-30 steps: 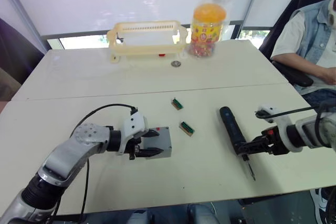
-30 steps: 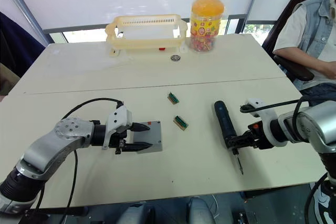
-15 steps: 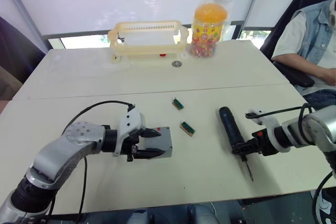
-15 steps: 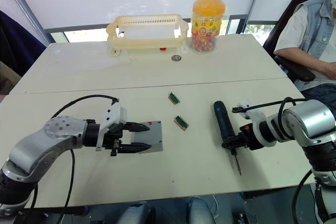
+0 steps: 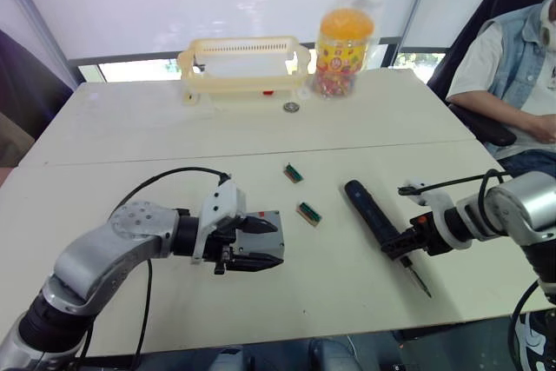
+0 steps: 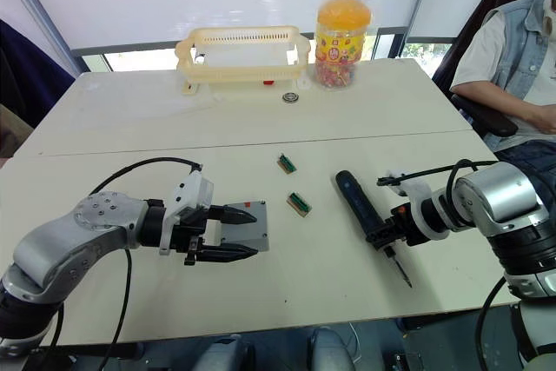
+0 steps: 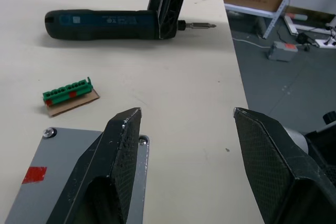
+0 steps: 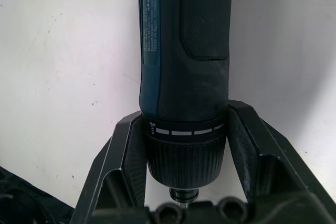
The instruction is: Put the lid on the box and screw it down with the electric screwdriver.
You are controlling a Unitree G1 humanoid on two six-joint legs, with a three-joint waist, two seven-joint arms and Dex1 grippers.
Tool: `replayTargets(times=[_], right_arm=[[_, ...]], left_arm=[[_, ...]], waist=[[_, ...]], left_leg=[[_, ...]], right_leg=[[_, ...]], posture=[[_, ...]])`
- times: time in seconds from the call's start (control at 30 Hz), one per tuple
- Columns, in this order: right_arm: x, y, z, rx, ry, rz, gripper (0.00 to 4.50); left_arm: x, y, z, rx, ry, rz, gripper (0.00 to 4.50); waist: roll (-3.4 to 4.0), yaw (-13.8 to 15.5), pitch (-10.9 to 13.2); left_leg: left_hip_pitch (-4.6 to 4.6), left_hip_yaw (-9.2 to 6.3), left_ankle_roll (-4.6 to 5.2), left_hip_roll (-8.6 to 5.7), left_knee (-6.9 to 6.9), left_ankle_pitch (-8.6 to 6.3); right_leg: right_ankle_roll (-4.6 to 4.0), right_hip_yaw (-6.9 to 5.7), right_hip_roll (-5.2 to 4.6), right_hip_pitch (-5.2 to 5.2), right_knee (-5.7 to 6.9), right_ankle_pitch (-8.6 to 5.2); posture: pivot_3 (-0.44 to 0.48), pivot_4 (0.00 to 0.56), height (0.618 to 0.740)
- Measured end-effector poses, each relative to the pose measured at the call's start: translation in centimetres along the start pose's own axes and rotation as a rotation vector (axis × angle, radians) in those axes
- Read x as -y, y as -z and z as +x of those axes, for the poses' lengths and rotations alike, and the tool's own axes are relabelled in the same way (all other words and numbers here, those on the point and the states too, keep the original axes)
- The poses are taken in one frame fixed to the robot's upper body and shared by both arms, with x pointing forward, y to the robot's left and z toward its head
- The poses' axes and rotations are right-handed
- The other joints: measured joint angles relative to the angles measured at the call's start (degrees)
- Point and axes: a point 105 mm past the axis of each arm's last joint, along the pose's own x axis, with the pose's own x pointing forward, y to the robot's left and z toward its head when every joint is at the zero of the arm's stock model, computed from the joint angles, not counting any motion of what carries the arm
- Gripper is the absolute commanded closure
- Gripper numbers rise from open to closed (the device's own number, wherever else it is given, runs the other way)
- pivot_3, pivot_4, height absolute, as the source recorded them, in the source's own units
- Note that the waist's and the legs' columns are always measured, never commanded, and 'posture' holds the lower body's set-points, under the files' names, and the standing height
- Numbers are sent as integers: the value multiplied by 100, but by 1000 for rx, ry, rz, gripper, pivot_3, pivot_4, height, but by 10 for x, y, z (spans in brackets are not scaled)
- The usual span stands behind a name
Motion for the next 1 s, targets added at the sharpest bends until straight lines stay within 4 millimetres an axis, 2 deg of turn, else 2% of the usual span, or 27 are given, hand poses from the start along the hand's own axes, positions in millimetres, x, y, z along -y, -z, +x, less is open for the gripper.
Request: replayTargets(times=[0.1, 0.17, 0.23, 0.3, 0.33, 0.4, 0.5, 0.57, 0.73, 0.87, 1.0], right_arm=[[1, -5, 0, 41, -10, 2, 2725], [2, -28, -3, 173, -44, 6, 2725], [-7, -68, -26, 411, -82, -55, 2725], [-28, -106, -55, 697, -112, -179, 2725], [-45, -122, -71, 858, -147, -249, 2725], [-84, -139, -91, 1116, -247, -339, 2725], [-126, -135, -87, 1256, -500, -300, 2725], [-141, -128, -76, 1285, -582, -274, 2725], [-156, -117, -41, 1311, -497, -276, 2725], [-168, -109, -27, 1325, -457, -324, 2725], [-170, -103, -18, 1327, -425, -348, 2725]], left_arm=[[-7, 3, -8, -2, -53, -21, 1628], [-20, 5, -21, -3, -125, -40, 1628], [-31, 5, -34, -7, -189, -55, 1628], [-34, 6, -39, -11, -207, -65, 1628], [-35, 8, -40, -13, -207, -73, 1628], [-37, 9, -40, -9, -208, -84, 1628], [-38, 7, -36, 19, -205, -88, 1628], [-38, 8, -34, 20, -200, -82, 1628], [-43, 25, -29, -32, -209, -62, 1628], [-43, 31, -24, -60, -179, -26, 1628], [-44, 37, -20, -77, -161, -9, 1628]], waist=[[0, -2, 1], [14, -42, 12], [31, -55, 20], [30, -44, 20], [31, -37, 19], [25, -28, 16], [22, 5, 14], [22, 22, 14], [22, -19, 14], [22, -30, 14], [22, -31, 14]], left_leg=[[20, 2, 7, 0, -1, -4], [20, 15, 7, 0, -1, -4], [19, 17, 8, 1, -8, -4], [17, 8, 8, 8, -13, -5], [17, 4, 10, 9, -21, -6], [14, -2, 9, 12, -25, -6], [11, -10, 5, 15, -20, -4], [9, -11, 5, 7, -12, -4], [15, 5, 4, -4, -16, -4], [14, 6, 3, 2, -25, -3], [15, 8, 2, 2, -24, -3]], right_leg=[[0, 0, 0, 20, -4, -2], [2, 11, 0, 13, -3, -1], [2, 14, 4, 4, 3, -1], [2, 10, 14, 0, 6, -1], [2, 9, 16, -3, 7, -2], [2, 6, 18, -5, 5, -2], [2, 7, -2, -2, 3, -1], [3, 10, -13, 2, 3, -1], [2, 12, -7, -2, 5, -1], [0, 11, 4, -15, 15, -2], [0, 12, 3, -14, 15, -2]], posture=[[0, 150, 740], [0, 150, 740], [0, 150, 740], [0, 150, 740], [0, 150, 740], [0, 150, 740], [0, 150, 740], [0, 150, 740], [0, 150, 740], [0, 150, 740], [0, 150, 740]])
